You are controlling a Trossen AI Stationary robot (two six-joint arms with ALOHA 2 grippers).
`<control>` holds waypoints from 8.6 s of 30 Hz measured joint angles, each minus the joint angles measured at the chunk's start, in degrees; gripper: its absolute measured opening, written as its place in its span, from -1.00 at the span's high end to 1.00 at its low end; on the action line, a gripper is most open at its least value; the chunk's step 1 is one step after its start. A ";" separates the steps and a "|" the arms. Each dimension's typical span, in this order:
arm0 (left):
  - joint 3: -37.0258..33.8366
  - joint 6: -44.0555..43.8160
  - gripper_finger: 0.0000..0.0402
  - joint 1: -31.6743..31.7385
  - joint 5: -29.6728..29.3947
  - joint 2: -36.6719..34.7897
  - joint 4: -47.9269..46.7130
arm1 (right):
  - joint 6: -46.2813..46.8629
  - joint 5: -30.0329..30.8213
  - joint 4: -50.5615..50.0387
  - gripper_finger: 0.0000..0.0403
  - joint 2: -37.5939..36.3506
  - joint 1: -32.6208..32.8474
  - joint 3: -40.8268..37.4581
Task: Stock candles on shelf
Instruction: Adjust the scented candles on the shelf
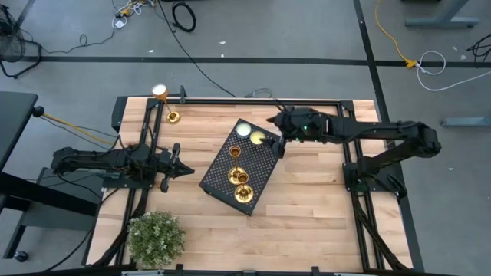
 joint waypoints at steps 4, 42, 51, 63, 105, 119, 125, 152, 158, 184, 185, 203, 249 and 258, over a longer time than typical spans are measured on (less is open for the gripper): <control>-0.01 0.00 0.93 0.01 -0.01 0.00 0.00 | -1.01 0.01 -2.87 -0.90 2.13 -0.96 3.71; 0.01 0.00 0.93 0.02 0.00 0.00 -0.02 | -2.86 -1.07 -4.66 -0.81 17.60 -2.31 4.75; 0.00 0.00 0.93 0.01 -0.01 0.01 -0.02 | -2.45 -1.07 -5.26 -0.51 17.60 -2.44 4.75; 0.00 0.01 0.93 0.01 0.00 0.01 -0.01 | -2.47 -1.05 -7.39 -0.52 17.00 -2.44 4.75; -0.01 0.00 0.93 0.02 -0.02 0.02 0.00 | 0.14 -0.15 -13.71 -0.50 6.45 0.51 -3.51; 0.01 0.00 0.93 0.00 0.00 0.00 0.02 | 0.63 -2.46 -15.77 -0.70 6.58 0.51 -3.76; -0.01 0.00 0.93 0.00 -0.01 0.01 0.00 | 0.73 -4.82 -16.42 -0.88 6.16 0.53 -3.71; 0.00 0.00 0.93 0.01 0.00 0.02 0.01 | -9.27 -5.34 -20.62 -0.92 8.64 -5.13 19.18; 0.00 0.00 0.93 0.01 0.00 0.01 0.00 | -14.32 -7.07 -20.49 -0.92 13.27 -5.43 21.99; -0.01 0.00 0.93 0.00 0.00 0.00 -0.02 | -14.68 -16.80 -16.62 -0.92 24.61 -8.60 31.11; 0.01 0.00 0.93 0.02 0.00 0.02 -0.02 | -14.47 -16.74 -17.84 -0.92 25.59 -8.83 32.49; 0.01 0.00 0.93 0.00 0.00 0.02 -0.04 | -19.70 -16.60 -24.12 -0.92 34.49 -9.65 35.82; 0.00 0.00 0.93 0.01 -0.01 0.02 0.00 | -22.31 -18.83 -20.70 -0.79 35.41 -9.26 30.76; -0.01 0.00 0.93 0.00 0.00 0.02 0.00 | -22.40 -17.07 -21.00 -0.69 34.03 -9.26 30.73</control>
